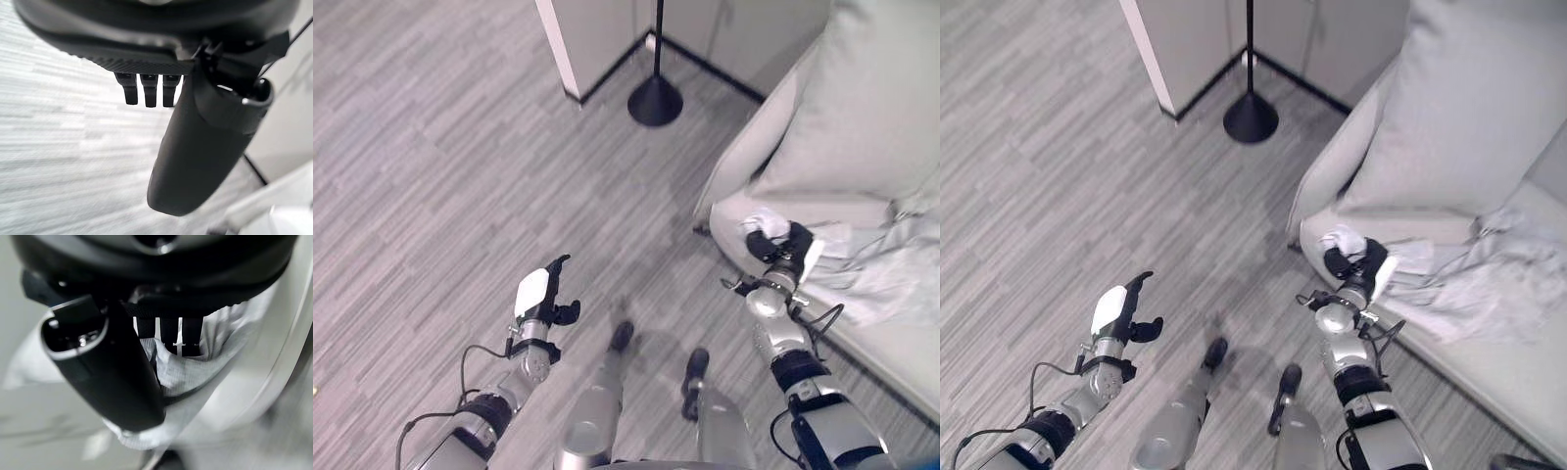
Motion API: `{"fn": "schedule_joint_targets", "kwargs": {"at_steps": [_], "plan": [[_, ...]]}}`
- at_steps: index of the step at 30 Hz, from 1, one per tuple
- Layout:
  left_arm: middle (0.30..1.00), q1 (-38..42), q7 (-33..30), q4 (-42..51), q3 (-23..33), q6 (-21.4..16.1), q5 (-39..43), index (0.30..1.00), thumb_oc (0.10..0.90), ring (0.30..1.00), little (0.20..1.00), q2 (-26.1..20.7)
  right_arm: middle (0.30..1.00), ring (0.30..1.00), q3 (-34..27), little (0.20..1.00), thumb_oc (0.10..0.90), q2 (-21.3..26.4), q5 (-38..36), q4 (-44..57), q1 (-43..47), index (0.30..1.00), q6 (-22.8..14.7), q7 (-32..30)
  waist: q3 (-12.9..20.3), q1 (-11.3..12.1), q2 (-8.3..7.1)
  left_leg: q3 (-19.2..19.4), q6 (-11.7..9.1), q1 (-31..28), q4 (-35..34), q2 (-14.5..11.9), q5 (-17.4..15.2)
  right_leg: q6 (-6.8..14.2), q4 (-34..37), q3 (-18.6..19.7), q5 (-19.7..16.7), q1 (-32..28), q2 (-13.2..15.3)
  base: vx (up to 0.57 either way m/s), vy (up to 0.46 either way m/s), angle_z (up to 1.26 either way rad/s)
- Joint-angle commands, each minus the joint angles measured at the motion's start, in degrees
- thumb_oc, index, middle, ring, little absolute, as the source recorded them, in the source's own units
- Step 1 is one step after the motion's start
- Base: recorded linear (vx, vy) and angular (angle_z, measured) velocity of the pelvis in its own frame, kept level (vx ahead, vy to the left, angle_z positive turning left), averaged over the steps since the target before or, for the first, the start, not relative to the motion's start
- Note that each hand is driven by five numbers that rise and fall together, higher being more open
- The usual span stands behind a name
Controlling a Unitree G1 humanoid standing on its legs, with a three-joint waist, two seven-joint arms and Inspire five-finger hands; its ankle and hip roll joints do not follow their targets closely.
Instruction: Hang the clothes on the sofa on the clothes rack.
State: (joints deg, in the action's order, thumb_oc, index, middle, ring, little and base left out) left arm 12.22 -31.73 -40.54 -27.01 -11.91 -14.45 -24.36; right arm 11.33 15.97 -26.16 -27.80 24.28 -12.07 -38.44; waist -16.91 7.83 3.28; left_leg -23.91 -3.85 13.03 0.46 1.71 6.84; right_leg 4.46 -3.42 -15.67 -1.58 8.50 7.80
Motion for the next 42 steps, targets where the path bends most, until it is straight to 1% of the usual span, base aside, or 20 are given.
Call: {"fn": "schedule_joint_targets", "kwargs": {"at_steps": [1, 2, 3, 6, 7, 8, 9, 11, 15, 18, 21, 25, 30, 33, 36, 38, 39, 40, 41, 42], "plan": [[0.900, -2.1, 1.2, 3.1, 0.3, -1.8, -1.9, 0.900, 0.800, 0.900, 0.900, -4.8, 0.300, 0.300, -1.5, 0.300, 0.400, 0.8, -3.6, 6.1, 2.4, 0.300, -9.0, 3.9, 8.9, 1.8, -3.52, -0.7, 3.1, -4.5, -5.5, 0.5, -5.7, -0.8, 0.4, 1.2, 4.6, -5.0, 3.2, 0.02, 0.114, 0.11], [0.900, -3.1, 1.6, 4.4, 1.0, -1.9, -1.5, 0.900, 0.800, 0.900, 0.900, -4.9, 0.300, 0.300, -2.0, 0.300, 0.400, 0.7, -5.2, 7.9, 3.2, 0.300, -9.5, 4.3, 10.1, 2.2, -4.07, -0.5, 3.3, -5.5, -5.5, 0.6, -6.2, -0.5, 1.6, 0.8, 4.0, -6.5, 3.4, 0.04, 0.137, 0.09], [0.900, -5.3, 3.1, 7.5, 2.8, -2.1, 0.9, 0.900, 0.800, 0.900, 0.900, -4.9, 0.300, 0.300, -2.8, 0.300, 0.400, 0.3, -6.7, 11.0, 4.9, 0.300, -9.6, 4.4, 12.4, 3.2, -5.04, -0.3, 3.6, -7.2, -5.5, 0.8, -7.2, -0.1, 3.0, 1.0, 3.6, -8.5, 3.6, 0.04, 0.182, 0.09], [0.900, -8.6, 4.3, 14.6, 7.1, -1.9, 6.1, 0.900, 0.800, 0.900, 0.900, -4.1, 0.300, 0.300, -4.6, 0.300, 0.400, -2.2, -17.3, 18.7, 7.2, 0.300, -14.8, 7.9, 15.4, 4.3, -6.72, 0.1, 4.1, -9.8, -5.5, 1.3, -8.5, 0.8, 5.6, 1.2, 2.1, -11.5, 4.1, 0.00, 0.126, 0.01], [0.900, -8.6, 4.3, 14.6, 7.1, -1.9, 6.1, 0.900, 0.800, 0.900, 0.900, -4.1, 0.300, 0.300, -4.6, 0.300, 0.400, -2.2, -17.4, 18.7, 7.1, 0.300, -14.9, 7.9, 15.4, 4.2, -6.74, 0.1, 4.1, -9.8, -5.5, 1.3, -8.5, 0.8, 5.8, 1.1, 2.0, -11.6, 4.1, -0.03, 0.101, -0.04], [0.900, -9.7, 4.5, 18.0, 8.9, -2.1, 7.3, 0.900, 0.800, 0.900, 0.900, -3.6, 0.300, 0.300, -4.6, 0.300, 0.400, -2.7, -18.4, 23.4, 9.4, 0.300, -16.0, 8.6, 17.0, 5.3, -7.88, 0.9, 4.3, -11.2, -5.5, 1.3, -9.4, 1.2, 6.7, 1.6, 2.0, -12.9, 4.2, -0.04, 0.093, 0.01], [0.900, -10.0, 4.5, 19.4, 9.7, -2.3, 7.8, 0.900, 0.800, 0.900, 0.900, -3.6, 0.300, 0.300, -4.2, 0.300, 0.400, -2.5, -18.9, 24.8, 10.3, 0.300, -16.3, 9.0, 17.8, 5.5, -8.42, 1.0, 4.4, -11.6, -5.5, 1.4, -9.5, 1.3, 7.1, 1.6, 1.8, -13.3, 4.4, -0.06, 0.123, -0.10], [0.900, -10.8, 4.3, 22.5, 11.3, -2.3, 8.6, 0.900, 0.800, 0.900, 0.900, -3.4, 0.300, 0.300, -4.0, 0.300, 0.400, -1.8, -19.4, 27.0, 12.5, 0.300, -15.9, 9.6, 19.0, 6.0, -9.45, 1.5, 4.5, -12.5, -5.5, 1.4, -10.0, 1.6, 7.7, 2.0, 1.4, -14.0, 4.6, -0.06, 0.081, -0.21], [0.900, -11.0, 0.2, 27.3, 13.1, -1.5, 6.1, 0.900, 0.800, 0.900, 0.900, -3.1, 0.300, 0.300, -2.5, 0.300, 0.400, 1.1, -17.6, 27.2, 19.6, 0.300, -14.9, 7.2, 20.9, 7.1, -11.27, 2.8, 4.9, -14.2, -5.5, 1.4, -10.9, 2.1, 8.4, 3.3, 0.8, -14.8, 4.8, -0.09, 0.054, -0.17], [0.900, -10.5, -2.3, 31.0, 13.7, -1.7, 4.5, 0.900, 0.800, 0.900, 0.900, -3.6, 0.300, 0.300, -1.1, 0.300, 0.400, 3.5, -16.6, 25.0, 27.6, 0.300, -13.8, 5.0, 21.7, 8.1, -11.69, 4.5, 5.3, -14.9, -5.5, 1.4, -11.4, 2.7, 8.4, 5.8, 0.2, -13.8, 4.8, -0.12, 0.058, -0.36], [0.900, -9.7, -6.5, 31.8, 14.7, -2.7, 3.5, 0.900, 0.800, 0.900, 0.900, -5.2, 0.300, 0.300, 1.0, 0.300, 0.400, 4.5, -16.3, 22.8, 35.1, 0.300, -14.1, 2.9, 22.4, 9.0, -11.90, 6.7, 5.6, -15.1, -5.5, 1.3, -11.7, 3.2, 8.4, 8.0, -0.9, -12.2, 5.0, -0.13, 0.055, -0.45], [0.900, -9.0, -11.0, 33.3, 16.6, -2.0, -0.5, 0.900, 0.800, 0.900, 0.900, -8.6, 0.300, 0.300, 2.8, 0.300, 0.400, 4.4, -17.4, 18.9, 41.7, 0.300, -14.4, 1.3, 22.7, 9.7, -12.11, 8.2, 6.0, -15.4, -5.5, 1.7, -11.7, 3.6, 8.4, 9.9, -2.0, -10.9, 5.2, -0.09, 0.049, -0.41], [0.900, -8.3, -17.3, 34.9, 19.4, 1.9, -11.8, 0.900, 0.800, 0.900, 0.900, -15.4, 0.300, 0.300, 3.5, 0.300, 0.400, 3.0, -16.3, 19.0, 42.3, 0.300, -14.6, -0.1, 23.1, 10.4, -12.29, 8.1, 6.7, -16.0, -5.5, 2.6, -12.0, 4.3, 8.4, 9.9, -2.5, -11.3, 6.0, -0.04, 0.044, -0.10], [0.900, -10.7, -20.1, 38.0, 24.1, 3.6, -17.8, 0.900, 0.800, 0.900, 0.900, -19.1, 0.300, 0.300, 4.2, 0.300, 0.400, 3.0, -14.3, 20.7, 41.4, 0.300, -13.6, 0.7, 23.4, 11.3, -12.92, 7.9, 7.2, -16.4, -5.5, 3.2, -12.2, 4.8, 8.4, 10.1, -2.6, -11.4, 6.6, -0.01, 0.050, 0.00], [0.900, -12.3, -21.1, 39.4, 26.1, 4.4, -19.4, 0.900, 0.800, 0.900, 0.900, -20.2, 0.300, 0.300, 4.7, 0.300, 0.400, 2.9, -13.9, 21.7, 41.0, 0.300, -13.4, 1.3, 23.3, 11.5, -13.33, 8.1, 7.3, -16.5, -5.5, 3.3, -12.3, 4.9, 8.4, 10.3, -2.6, -11.4, 6.8, 0.00, 0.022, 0.00], [0.900, -12.9, -21.2, 40.2, 26.8, 4.3, -19.7, 0.900, 0.800, 0.900, 0.900, -20.5, 0.300, 0.300, 5.0, 0.300, 0.400, 2.9, -13.8, 22.1, 40.8, 0.300, -13.3, 1.6, 23.3, 11.7, -13.53, 8.1, 7.4, -16.6, -5.5, 3.4, -12.3, 4.9, 8.4, 10.4, -2.6, -11.4, 6.8, 0.00, 0.000, 0.00], [0.900, -14.0, -21.0, 41.4, 27.6, 3.6, -18.7, 0.900, 0.800, 0.900, 0.900, -19.8, 0.300, 0.300, 5.4, 0.300, 0.400, 2.9, -13.7, 22.9, 40.4, 0.300, -13.1, 2.3, 23.0, 12.0, -13.97, 8.0, 7.5, -16.7, -5.5, 3.4, -12.3, 4.9, 8.4, 10.4, -2.7, -11.4, 6.9, 0.00, 0.000, 0.00], [0.900, -15.1, -19.8, 42.5, 28.0, 2.5, -17.1, 0.900, 0.800, 0.900, 0.900, -18.9, 0.300, 0.300, 5.8, 0.300, 0.400, 2.6, -13.5, 23.4, 40.0, 0.300, -12.8, 2.7, 23.0, 12.0, -14.17, 8.1, 7.6, -16.8, -5.5, 3.4, -12.3, 4.8, 8.4, 10.6, -2.7, -11.4, 6.9, 0.00, 0.000, 0.00], [0.900, -15.5, -15.0, 43.4, 26.0, -1.7, -10.4, 0.900, 0.800, 0.900, 0.900, -17.1, 0.300, 0.300, 6.2, 0.300, 0.400, 2.5, -13.1, 23.6, 40.0, 0.300, -12.4, 3.4, 22.8, 11.8, -14.40, 8.1, 7.6, -17.0, -5.5, 3.4, -12.3, 4.7, 8.4, 10.6, -2.6, -11.7, 6.8, 0.00, 0.000, 0.00], [0.900, -15.5, -14.9, 43.4, 26.1, -1.7, -10.3, 0.900, 0.800, 0.900, 0.900, -17.1, 0.300, 0.300, 6.2, 0.300, 0.400, 2.5, -13.1, 23.6, 40.0, 0.300, -12.4, 3.4, 22.8, 11.8, -14.35, 8.0, 7.6, -16.9, -5.5, 3.4, -12.2, 4.7, 8.4, 10.6, -2.7, -11.6, 6.8, 0.00, 0.000, 0.00]]}}
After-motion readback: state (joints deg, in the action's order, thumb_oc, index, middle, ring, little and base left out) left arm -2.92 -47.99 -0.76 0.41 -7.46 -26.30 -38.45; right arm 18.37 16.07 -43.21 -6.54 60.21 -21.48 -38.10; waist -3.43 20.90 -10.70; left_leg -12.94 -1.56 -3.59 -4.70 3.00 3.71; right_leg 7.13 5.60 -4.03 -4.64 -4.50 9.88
